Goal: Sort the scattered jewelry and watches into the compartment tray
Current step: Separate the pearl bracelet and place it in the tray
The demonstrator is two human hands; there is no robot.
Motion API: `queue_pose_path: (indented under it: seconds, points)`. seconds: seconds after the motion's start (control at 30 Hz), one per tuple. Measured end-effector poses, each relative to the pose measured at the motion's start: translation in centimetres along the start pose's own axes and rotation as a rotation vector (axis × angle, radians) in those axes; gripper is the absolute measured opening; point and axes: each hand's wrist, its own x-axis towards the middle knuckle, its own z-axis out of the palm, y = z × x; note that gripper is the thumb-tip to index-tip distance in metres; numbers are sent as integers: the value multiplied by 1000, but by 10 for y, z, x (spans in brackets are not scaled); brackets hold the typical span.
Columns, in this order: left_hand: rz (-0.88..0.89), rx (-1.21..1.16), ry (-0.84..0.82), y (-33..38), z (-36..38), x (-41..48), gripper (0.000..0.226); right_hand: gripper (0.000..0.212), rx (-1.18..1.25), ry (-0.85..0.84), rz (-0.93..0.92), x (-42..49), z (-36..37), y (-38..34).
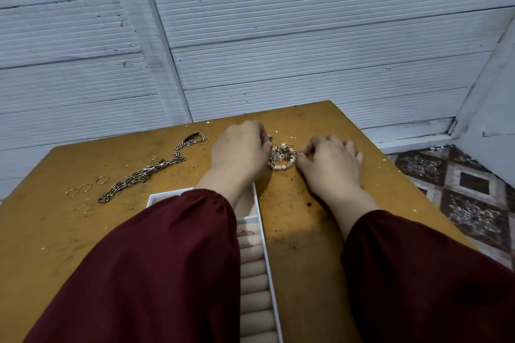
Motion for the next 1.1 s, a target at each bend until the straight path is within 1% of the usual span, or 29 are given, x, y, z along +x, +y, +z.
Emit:
queue_pose_path:
  seconds: [0.1, 0.23, 0.4, 0.5, 0.67, 0.93, 1.1]
  points:
    - [-3, -12, 5, -2, -4, -2, 7, 11, 108, 42, -11, 1, -3, -1]
    - [-29, -20, 7, -5, -9, -6, 9, 2, 352, 67, -13, 3, -4, -2]
    - [-71, -40, 8, -7, -17, -11, 8, 16, 715, 71, -34, 2, -2, -3]
    - [-82, -80, 9, -9, -19, -15, 8, 20, 854, 57, -42, -1, -6, -2]
    - [-68, -135, 23, -8, -25, -22, 9, 20, 988, 80, -39, -8, -13, -2]
    - [-46, -189, 45, -3, -33, -32, 9, 20, 1099, 142, -104, -18, -24, -5]
    - [-8, -224, 63, 0, -36, -37, 10, 18, 1142, 119, -151, -22, -27, -6]
